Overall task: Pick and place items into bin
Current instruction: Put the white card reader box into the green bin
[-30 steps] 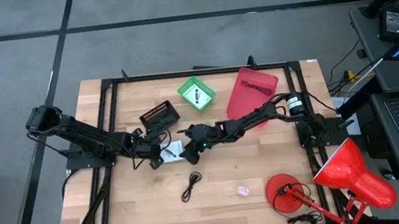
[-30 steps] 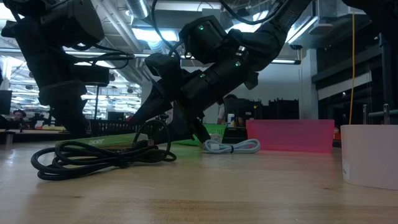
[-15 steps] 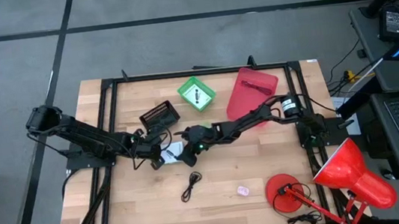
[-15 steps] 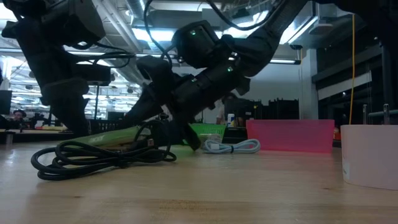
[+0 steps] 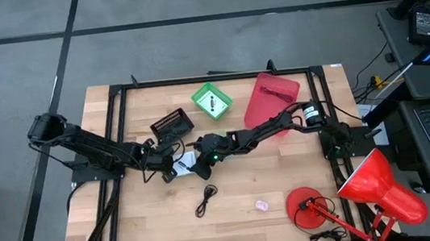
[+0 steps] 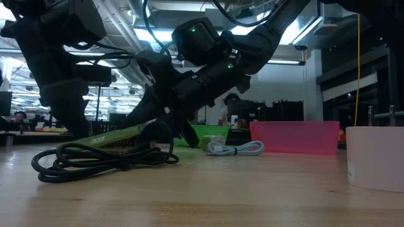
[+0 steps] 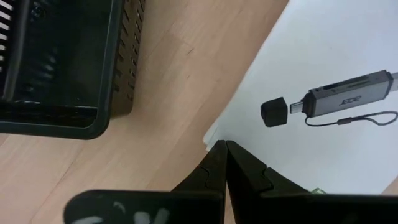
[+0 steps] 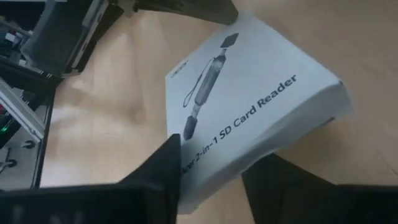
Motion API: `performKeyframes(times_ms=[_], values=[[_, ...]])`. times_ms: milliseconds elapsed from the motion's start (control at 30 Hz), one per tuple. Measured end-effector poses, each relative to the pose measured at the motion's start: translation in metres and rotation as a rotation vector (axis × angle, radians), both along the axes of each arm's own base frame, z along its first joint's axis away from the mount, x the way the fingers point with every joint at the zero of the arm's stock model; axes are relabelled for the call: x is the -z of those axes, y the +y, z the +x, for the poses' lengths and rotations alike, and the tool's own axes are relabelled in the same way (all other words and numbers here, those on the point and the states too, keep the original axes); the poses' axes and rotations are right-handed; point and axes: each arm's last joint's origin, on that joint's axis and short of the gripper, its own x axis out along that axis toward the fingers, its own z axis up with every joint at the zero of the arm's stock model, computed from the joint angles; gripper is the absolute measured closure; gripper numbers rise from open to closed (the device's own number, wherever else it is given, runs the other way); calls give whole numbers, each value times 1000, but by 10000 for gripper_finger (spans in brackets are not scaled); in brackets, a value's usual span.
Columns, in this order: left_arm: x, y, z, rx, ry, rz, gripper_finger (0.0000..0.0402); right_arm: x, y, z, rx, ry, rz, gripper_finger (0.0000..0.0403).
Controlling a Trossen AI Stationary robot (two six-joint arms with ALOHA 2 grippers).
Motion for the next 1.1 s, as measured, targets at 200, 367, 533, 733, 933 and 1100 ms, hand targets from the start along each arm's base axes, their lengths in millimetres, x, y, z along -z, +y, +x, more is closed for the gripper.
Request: performKeyframes(times_ms=[200,367,533,733,933,1100], values=[[-1,-7,0,38,-3,-25,400,0,-1,0,-70,-1,16,338],[-8,-18,0,97,8,-48,400,0,-8,-1,-160,-8,42,360],[-26,-27,-4,118,2,11,400,-3,-14,-2,-208,-25,17,390],[-46,-34,-14,142,-95,61,400,-14,-15,-6,-248,-14,-49,396],[-64,-37,-28,198,-190,92,400,-32,-16,-13,-296,7,-103,397],[-74,-35,-37,200,-249,136,400,-50,-20,-22,-306,30,-188,397]])
